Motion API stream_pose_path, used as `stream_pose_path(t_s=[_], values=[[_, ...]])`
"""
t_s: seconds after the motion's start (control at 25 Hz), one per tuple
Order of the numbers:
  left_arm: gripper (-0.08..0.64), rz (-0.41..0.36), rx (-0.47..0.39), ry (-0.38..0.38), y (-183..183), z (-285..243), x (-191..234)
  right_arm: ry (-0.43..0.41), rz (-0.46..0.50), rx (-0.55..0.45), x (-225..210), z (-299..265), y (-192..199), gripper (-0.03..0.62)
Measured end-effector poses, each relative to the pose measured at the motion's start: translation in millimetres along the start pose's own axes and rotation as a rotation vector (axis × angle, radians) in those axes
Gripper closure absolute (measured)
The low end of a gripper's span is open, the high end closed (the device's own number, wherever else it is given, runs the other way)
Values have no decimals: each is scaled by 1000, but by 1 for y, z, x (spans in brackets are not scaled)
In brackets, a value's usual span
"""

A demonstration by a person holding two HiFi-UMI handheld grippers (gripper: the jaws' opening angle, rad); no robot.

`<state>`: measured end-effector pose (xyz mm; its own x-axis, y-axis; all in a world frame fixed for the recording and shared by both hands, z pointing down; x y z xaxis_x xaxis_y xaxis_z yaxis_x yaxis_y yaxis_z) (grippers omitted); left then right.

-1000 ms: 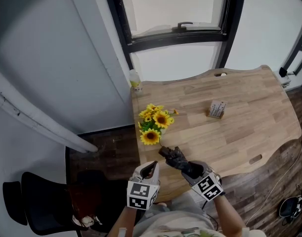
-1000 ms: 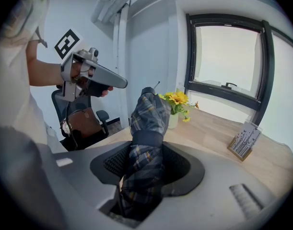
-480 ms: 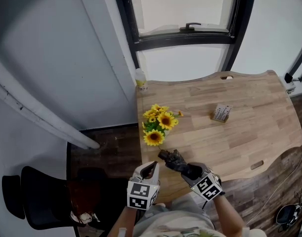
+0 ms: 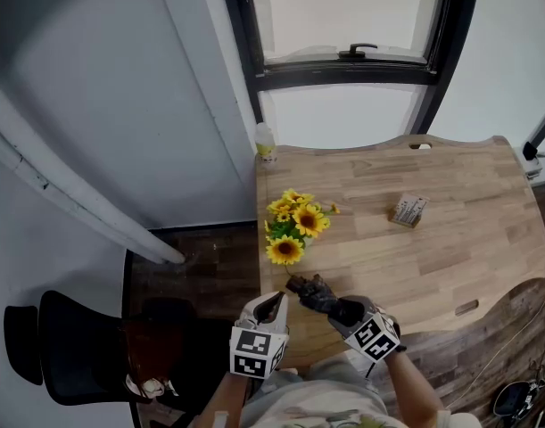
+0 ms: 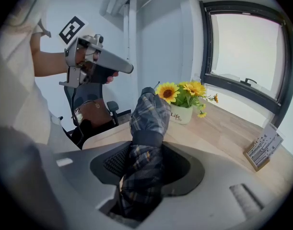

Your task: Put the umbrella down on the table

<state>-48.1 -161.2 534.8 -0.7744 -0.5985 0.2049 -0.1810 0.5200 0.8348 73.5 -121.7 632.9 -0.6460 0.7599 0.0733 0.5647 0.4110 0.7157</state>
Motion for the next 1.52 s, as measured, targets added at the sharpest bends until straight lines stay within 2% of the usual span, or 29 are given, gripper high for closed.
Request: stream_pose_path(t_s=[0.64,1.52], values=[[557,26,20,-41,11,5,13,-80,51,33,11,-22,2,397],[557,34,53,-38,26,6,19,-132,58,99,28,-50,22,396]])
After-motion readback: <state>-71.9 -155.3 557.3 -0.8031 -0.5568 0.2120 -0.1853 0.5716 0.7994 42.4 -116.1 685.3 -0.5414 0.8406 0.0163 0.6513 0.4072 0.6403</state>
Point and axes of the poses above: the fingertips, and each gripper's own axes: z backward along the fingers, x to its left, y out of its underside, the point moved 1 cm from there along z, backward along the fingers, and after that the axes turned 8 degrees about y, right-handed, at the moved point
